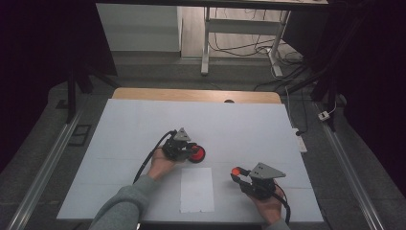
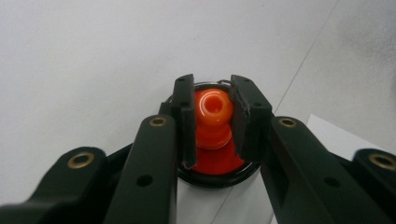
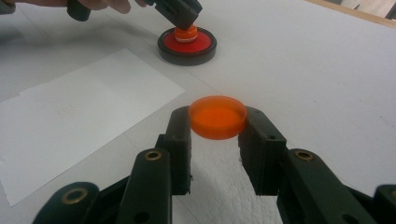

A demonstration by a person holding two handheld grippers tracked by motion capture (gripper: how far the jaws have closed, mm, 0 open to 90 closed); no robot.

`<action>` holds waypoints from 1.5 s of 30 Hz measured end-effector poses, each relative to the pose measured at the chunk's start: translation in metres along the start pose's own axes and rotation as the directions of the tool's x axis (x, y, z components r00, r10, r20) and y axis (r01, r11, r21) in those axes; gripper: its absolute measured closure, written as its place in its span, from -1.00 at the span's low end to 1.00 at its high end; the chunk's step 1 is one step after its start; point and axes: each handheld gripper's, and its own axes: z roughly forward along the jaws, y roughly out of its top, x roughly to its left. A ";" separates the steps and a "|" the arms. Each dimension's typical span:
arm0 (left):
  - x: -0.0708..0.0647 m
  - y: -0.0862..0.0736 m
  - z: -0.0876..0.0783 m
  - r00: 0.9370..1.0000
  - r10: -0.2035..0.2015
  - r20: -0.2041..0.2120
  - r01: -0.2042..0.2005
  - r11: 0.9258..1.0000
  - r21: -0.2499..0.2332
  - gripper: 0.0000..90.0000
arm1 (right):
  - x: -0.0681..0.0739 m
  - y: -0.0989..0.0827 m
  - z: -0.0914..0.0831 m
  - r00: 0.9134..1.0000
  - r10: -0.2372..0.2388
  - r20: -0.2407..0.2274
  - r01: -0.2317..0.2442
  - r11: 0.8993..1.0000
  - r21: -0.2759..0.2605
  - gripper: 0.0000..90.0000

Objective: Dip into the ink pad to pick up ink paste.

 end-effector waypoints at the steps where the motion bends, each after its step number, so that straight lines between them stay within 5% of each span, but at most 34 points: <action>1: 0.000 0.000 0.000 1.000 -0.001 0.000 0.001 1.000 -0.002 0.61 | 0.000 0.000 0.000 1.000 -0.001 0.000 0.001 1.000 0.000 0.43; 45: -0.004 -0.012 0.002 1.000 -0.011 -0.024 0.009 0.997 -0.072 0.62 | 0.003 0.001 0.001 1.000 -0.007 -0.004 0.007 1.000 -0.004 0.43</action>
